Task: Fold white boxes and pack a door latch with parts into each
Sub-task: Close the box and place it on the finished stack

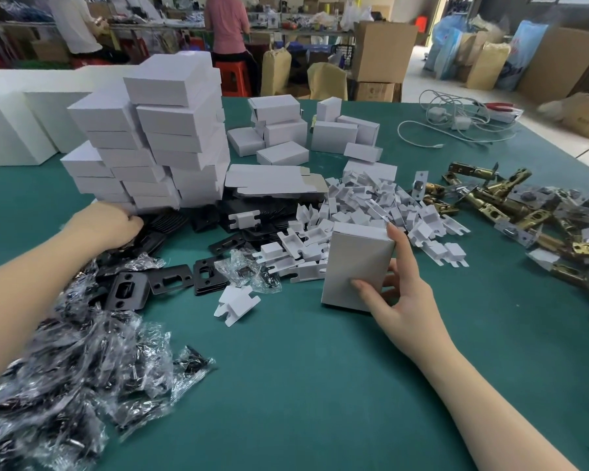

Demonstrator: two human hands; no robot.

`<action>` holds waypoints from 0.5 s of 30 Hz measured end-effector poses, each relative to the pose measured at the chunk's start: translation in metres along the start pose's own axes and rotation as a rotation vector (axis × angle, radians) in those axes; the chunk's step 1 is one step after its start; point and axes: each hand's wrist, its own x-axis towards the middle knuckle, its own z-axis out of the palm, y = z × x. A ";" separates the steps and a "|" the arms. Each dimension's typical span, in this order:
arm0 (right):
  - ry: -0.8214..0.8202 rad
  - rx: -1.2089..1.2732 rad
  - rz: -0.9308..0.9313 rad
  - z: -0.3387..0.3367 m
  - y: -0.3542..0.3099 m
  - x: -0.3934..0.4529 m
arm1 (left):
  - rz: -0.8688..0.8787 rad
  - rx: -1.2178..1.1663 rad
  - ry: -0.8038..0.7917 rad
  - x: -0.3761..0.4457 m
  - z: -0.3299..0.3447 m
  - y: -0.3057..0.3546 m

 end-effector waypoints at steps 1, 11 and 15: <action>0.001 -0.001 0.001 0.000 0.000 0.000 | 0.014 0.000 0.009 -0.002 0.000 -0.003; 0.003 -0.016 0.001 0.001 0.001 0.000 | 0.029 -0.503 -0.230 -0.012 0.004 0.004; 0.010 -0.015 -0.002 0.001 0.000 0.000 | 0.108 -0.493 -0.184 -0.017 -0.001 0.016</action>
